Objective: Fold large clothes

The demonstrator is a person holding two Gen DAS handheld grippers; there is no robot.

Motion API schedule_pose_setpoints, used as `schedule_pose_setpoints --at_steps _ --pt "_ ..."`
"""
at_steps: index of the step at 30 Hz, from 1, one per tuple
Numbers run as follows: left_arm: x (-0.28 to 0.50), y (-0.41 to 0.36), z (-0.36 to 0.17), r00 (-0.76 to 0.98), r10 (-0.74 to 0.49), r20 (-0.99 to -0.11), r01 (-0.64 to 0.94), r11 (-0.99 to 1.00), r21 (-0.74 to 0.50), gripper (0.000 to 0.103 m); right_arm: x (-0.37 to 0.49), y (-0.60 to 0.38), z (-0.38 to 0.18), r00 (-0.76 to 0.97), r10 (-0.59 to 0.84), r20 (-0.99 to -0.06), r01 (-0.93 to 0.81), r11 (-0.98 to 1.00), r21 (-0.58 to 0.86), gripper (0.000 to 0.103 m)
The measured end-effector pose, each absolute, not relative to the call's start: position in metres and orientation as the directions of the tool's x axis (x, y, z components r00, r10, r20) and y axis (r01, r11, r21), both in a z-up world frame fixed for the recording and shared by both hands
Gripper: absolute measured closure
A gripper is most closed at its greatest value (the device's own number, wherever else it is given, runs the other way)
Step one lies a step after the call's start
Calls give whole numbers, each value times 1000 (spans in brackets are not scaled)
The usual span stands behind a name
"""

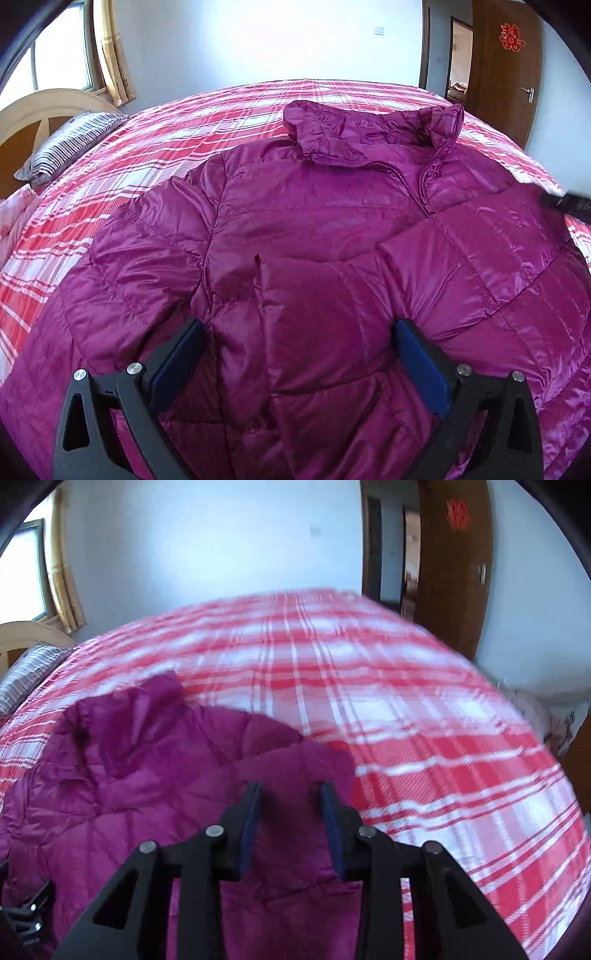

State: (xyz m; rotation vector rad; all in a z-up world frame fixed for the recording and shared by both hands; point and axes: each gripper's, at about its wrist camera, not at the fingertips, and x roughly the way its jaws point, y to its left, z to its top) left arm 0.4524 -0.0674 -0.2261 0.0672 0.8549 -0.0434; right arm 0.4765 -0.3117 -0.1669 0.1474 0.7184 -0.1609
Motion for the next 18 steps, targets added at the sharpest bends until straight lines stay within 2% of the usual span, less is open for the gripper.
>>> schedule_pose_setpoints --at_steps 3,6,10,12,14,15,18 --pt "452 -69 -227 661 -5 -750 64 997 50 1 487 -322 -192 696 -78 -713 201 975 90 68" --pt "452 -67 -228 658 -12 -753 62 997 38 1 488 -327 -199 693 -67 -717 207 972 109 68" --pt "453 -67 -229 654 -15 -756 64 997 36 1 488 -323 -196 682 -99 -724 206 977 61 69" --pt "453 -65 -229 653 -19 -757 65 997 30 1 477 -320 -185 701 -118 -703 222 973 58 66" --pt "453 -66 -229 653 -17 -757 65 997 34 1 450 -314 -167 752 -84 -654 201 974 106 66" --pt "453 -66 -228 653 -17 -757 66 997 34 1 436 -309 -160 765 -71 -640 188 975 117 63" --pt "453 -66 -229 653 -18 -758 66 997 34 1 415 -288 -159 757 -44 -652 132 987 87 58"
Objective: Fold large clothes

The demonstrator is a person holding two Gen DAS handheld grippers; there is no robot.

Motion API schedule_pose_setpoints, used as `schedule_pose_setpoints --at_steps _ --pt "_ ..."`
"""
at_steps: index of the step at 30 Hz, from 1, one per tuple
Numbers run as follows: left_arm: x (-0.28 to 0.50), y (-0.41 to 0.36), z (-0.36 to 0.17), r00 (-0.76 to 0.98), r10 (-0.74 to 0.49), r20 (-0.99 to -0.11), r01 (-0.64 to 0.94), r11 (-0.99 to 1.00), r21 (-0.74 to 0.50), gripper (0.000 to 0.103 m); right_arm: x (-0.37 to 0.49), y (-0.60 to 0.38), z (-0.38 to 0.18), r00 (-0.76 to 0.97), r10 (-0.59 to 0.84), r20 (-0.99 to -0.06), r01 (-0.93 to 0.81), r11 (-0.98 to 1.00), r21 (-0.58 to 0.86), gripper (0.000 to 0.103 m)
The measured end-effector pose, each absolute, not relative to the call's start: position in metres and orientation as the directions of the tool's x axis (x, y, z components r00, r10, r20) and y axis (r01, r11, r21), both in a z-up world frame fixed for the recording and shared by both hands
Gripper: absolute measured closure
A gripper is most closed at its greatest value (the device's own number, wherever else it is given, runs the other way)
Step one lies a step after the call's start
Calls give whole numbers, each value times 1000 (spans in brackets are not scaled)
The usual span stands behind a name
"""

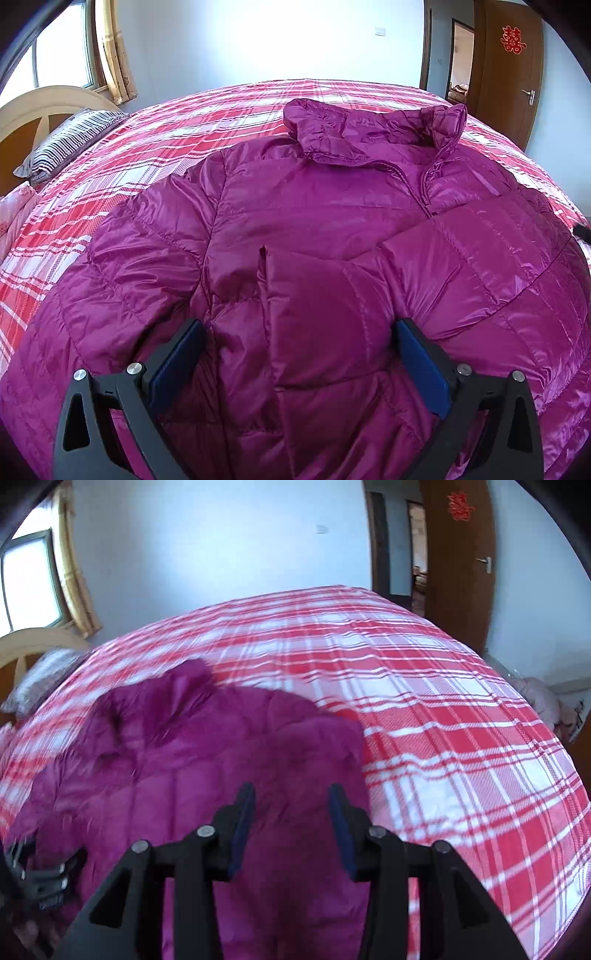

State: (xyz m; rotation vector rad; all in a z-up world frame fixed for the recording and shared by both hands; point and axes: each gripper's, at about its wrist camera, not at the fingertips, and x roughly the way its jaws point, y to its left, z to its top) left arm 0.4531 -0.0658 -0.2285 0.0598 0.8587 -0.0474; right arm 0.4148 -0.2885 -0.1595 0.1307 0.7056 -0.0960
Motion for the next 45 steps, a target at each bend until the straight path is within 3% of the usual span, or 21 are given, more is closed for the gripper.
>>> schedule_pose_setpoints --at_steps 4,19,24,29,40,45 --pt "454 -65 -228 651 -23 -758 68 997 27 1 418 -280 -190 686 -76 -723 121 993 11 60" --pt "455 -65 -229 649 -24 -761 70 997 28 1 421 -265 -198 664 -169 -729 145 985 -96 59" --pt "455 -65 -229 649 -24 -761 70 997 28 1 413 -232 -171 722 -123 -681 114 992 -59 55" --pt "454 -65 -229 648 -24 -761 70 997 28 1 422 -195 -188 711 -46 -702 17 999 -48 55" --pt "455 -63 -228 644 -39 -764 76 997 13 1 428 -183 -213 702 -81 -708 30 996 -85 50" --pt "416 -28 -197 661 -44 -749 78 997 11 1 426 -185 -214 710 -72 -700 31 997 -71 50"
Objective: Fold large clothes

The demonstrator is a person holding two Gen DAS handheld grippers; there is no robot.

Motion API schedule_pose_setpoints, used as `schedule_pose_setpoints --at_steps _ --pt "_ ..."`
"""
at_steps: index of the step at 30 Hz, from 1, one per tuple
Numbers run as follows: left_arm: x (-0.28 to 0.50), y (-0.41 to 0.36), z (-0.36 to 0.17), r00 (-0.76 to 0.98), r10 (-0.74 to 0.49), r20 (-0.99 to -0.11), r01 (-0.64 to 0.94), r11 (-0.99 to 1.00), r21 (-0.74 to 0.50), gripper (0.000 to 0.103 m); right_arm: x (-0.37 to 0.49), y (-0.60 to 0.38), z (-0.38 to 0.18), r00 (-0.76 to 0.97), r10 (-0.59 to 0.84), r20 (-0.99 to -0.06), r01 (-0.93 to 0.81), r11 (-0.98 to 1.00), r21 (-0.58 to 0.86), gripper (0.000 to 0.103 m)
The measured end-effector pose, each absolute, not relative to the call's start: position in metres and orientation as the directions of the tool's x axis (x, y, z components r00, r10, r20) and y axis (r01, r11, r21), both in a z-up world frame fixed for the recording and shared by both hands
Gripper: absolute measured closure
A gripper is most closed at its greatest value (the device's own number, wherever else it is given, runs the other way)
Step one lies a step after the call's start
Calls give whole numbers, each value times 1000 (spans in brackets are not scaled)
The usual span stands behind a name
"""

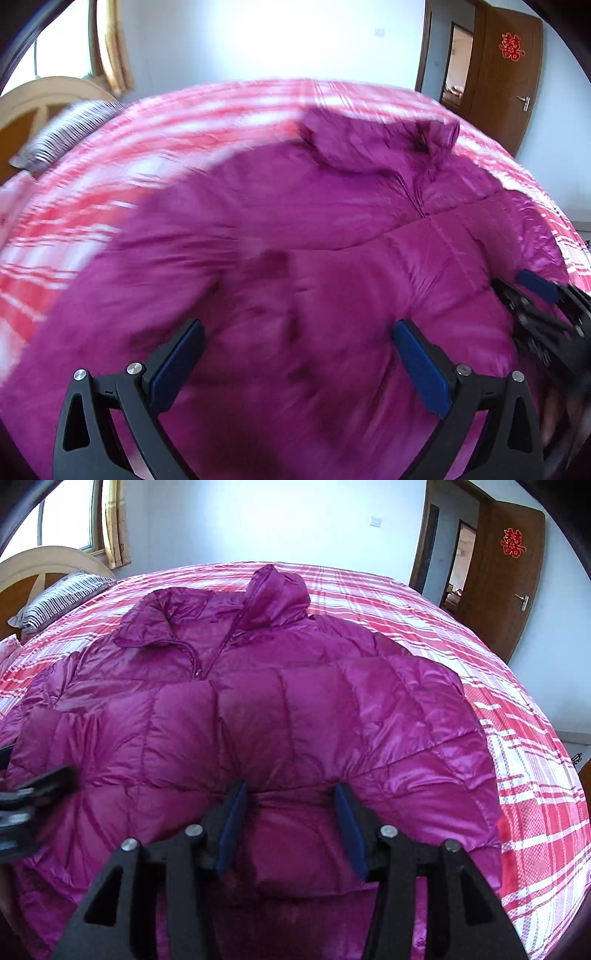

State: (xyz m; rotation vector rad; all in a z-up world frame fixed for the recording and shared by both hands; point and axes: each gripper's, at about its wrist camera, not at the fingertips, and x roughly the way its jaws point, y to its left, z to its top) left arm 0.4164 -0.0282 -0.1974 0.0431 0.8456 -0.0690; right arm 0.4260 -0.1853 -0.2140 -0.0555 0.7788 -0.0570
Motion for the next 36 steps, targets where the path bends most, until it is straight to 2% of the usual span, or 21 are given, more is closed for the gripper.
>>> schedule_pose_setpoints --at_steps 5,10,13,16,18,20,22,23,24,25,26,27,36 --pt "341 58 -170 720 123 -683 -52 991 124 1 425 -181 -214 712 -91 -696 34 995 -96 50" --pt "256 180 -171 673 280 -685 -306 948 87 1 424 -182 -213 715 -94 -693 34 994 -100 50" --pt "223 222 -186 647 256 -718 -385 923 -18 1 424 -181 -213 716 -98 -692 34 994 -105 50" --pt "211 228 -195 654 231 -721 -402 913 -72 2 423 -181 -213 716 -103 -690 36 993 -111 49" --pt "209 218 -191 692 209 -691 -380 919 -103 15 422 -180 -213 718 -115 -687 43 992 -121 47" --pt "214 212 -190 708 162 -687 -345 929 -137 17 422 -179 -213 719 -124 -684 49 990 -129 45" --pt "228 206 -198 671 135 -729 -347 926 -148 22 422 -179 -213 719 -132 -682 52 989 -136 44" --pt "234 206 -202 660 129 -740 -349 925 -150 32 422 -179 -213 719 -133 -682 52 989 -137 44" --pt "240 205 -206 642 139 -754 -356 925 -132 53 422 -179 -213 720 -132 -682 52 989 -136 44" --pt "242 203 -207 633 167 -756 -365 925 -102 64 422 -179 -213 720 -131 -681 53 990 -134 44" --pt "240 202 -205 647 163 -744 -352 930 -102 80 421 -180 -213 721 -130 -681 54 990 -132 43" --pt "238 199 -199 670 142 -729 -321 940 -112 87 421 -180 -213 722 -130 -680 56 990 -130 43" --pt "246 185 -127 789 203 -580 -284 957 -51 88 422 -181 -213 721 -120 -682 55 992 -117 42"
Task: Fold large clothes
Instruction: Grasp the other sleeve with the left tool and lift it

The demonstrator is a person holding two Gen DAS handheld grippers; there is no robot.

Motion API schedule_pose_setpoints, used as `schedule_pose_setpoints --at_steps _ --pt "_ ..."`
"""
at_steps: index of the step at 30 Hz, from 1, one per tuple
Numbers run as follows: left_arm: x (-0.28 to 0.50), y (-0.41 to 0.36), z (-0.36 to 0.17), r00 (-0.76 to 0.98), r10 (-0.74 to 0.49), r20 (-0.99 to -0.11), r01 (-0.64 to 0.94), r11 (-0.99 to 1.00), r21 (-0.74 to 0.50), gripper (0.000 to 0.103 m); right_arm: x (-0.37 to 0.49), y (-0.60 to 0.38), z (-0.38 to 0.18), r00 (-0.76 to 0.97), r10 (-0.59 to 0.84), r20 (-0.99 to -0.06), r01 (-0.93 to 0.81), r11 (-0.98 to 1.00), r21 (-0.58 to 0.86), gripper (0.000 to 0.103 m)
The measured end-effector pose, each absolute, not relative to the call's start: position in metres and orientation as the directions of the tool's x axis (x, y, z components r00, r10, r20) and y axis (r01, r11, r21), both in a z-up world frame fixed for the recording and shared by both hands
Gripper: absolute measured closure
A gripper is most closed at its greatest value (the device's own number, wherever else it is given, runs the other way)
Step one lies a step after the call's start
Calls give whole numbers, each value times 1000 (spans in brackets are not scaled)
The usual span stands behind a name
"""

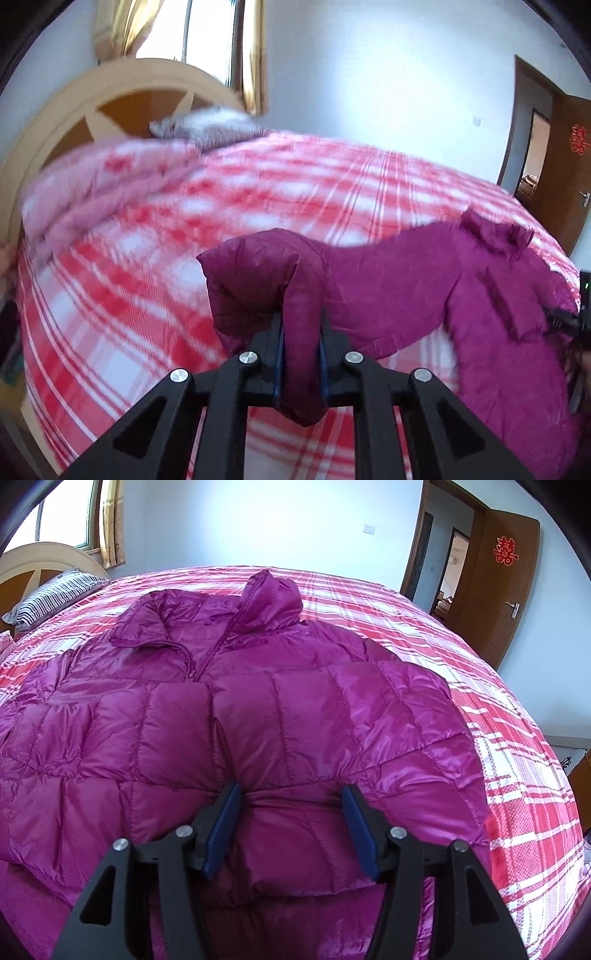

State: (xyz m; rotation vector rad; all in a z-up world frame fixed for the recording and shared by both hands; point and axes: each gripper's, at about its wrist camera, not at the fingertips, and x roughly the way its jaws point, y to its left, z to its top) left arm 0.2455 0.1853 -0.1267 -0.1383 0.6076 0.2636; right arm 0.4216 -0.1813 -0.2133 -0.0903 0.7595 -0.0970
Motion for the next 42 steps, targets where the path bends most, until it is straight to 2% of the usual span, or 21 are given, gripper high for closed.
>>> schedule_pose_setpoints --at_steps 6,10,13,18,21,29,33,37,40,41,42 --pt "263 158 -70 867 175 -466 -209 978 -23 89 422 -181 -214 721 -120 -683 54 992 -116 42" --pt "283 129 -37 901 102 -422 -124 992 -24 89 423 -182 -213 716 -110 -689 48 993 -109 42" --pt "297 93 -11 926 29 -375 -33 999 -3 89 418 -194 -200 721 -37 -692 34 999 -19 42" --pt "323 23 3 933 -87 -349 111 993 48 89 396 -213 -176 772 -7 -635 46 998 46 33" --pt "335 -15 -2 923 -136 -359 176 981 82 89 388 -228 -171 787 -14 -616 73 995 71 25" --pt "357 -115 -67 835 -262 -484 374 915 151 89 381 -256 -189 792 -23 -610 134 981 137 24" --pt "365 -157 -114 780 -281 -559 453 870 195 89 376 -277 -192 808 13 -589 171 952 256 24" --pt "377 -182 -149 759 -251 -601 461 859 223 88 374 -293 -199 811 27 -585 215 916 340 24" --pt "385 -198 -164 744 -215 -633 449 862 235 85 376 -291 -200 801 26 -598 221 916 336 23" --pt "387 -199 -164 744 -211 -634 444 865 233 82 377 -291 -201 798 28 -602 220 917 333 22" --pt "385 -201 -161 746 -215 -630 443 867 228 75 377 -291 -202 796 29 -605 219 917 332 21"
